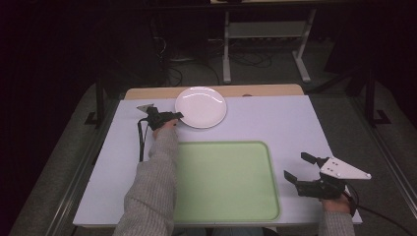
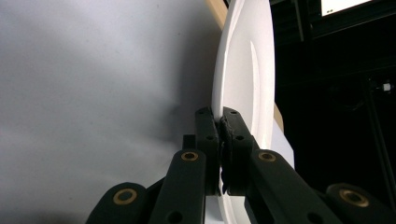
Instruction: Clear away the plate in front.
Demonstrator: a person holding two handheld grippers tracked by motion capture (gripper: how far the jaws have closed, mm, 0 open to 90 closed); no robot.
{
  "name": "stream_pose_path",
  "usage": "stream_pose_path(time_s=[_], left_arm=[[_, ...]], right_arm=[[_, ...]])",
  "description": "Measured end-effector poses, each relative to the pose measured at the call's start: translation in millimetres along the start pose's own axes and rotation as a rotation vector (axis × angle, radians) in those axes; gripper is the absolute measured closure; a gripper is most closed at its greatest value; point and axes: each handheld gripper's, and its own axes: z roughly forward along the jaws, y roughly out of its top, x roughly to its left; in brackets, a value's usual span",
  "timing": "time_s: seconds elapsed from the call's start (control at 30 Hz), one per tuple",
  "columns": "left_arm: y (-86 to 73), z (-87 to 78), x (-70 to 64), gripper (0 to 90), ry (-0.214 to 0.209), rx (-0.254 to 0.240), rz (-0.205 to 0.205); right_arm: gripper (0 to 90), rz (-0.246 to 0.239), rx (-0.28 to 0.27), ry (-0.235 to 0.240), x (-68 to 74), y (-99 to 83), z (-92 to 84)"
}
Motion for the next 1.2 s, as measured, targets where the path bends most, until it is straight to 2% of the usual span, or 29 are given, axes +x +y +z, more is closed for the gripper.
stream_pose_path(time_s=[0.17, 0.2, 0.53, 0.6, 0.9, 1.0, 1.03, 1.07, 1.2], left_arm=[[0.2, -0.9, -1.3, 87.2, -0.010, -0.011, 0.007], [0.4, -2.4, -1.7, 87.3, 0.002, -0.013, 0.015], [3.6, -6.8, -4.1, 87.3, 0.000, -0.022, 0.043], [5.2, -9.3, -5.4, 87.3, -0.002, -0.029, 0.081], [9.2, -19.8, -7.8, 87.3, -0.006, -0.033, 0.108], [10.1, -23.2, -9.2, 87.4, -0.043, -0.033, 0.105], [10.1, -23.2, -9.2, 87.4, -0.043, -0.033, 0.105], [11.1, -24.9, -10.4, 87.4, -0.066, -0.028, 0.102], [13.0, -28.3, -11.1, 87.4, -0.084, -0.013, 0.110]], right_arm=[[13.3, 0.005, 0.000, -0.002, -0.7, -0.4, -0.8], [13.3, 0.004, 0.000, -0.002, -0.9, -0.5, -1.2], [13.3, 0.008, -0.002, -0.005, -1.4, -0.9, -1.5], [13.3, 0.009, 0.001, -0.004, -1.4, -1.1, -1.6], [13.3, 0.017, -0.004, -0.003, -1.6, -1.7, -2.1], [13.2, 0.018, -0.002, -0.005, -1.8, -2.0, -1.9], [13.2, 0.018, -0.002, -0.005, -1.8, -2.0, -1.9], [13.2, 0.017, -0.001, -0.006, -1.7, -2.2, -1.8], [13.2, 0.016, 0.000, -0.007, -1.6, -2.3, -1.8]])
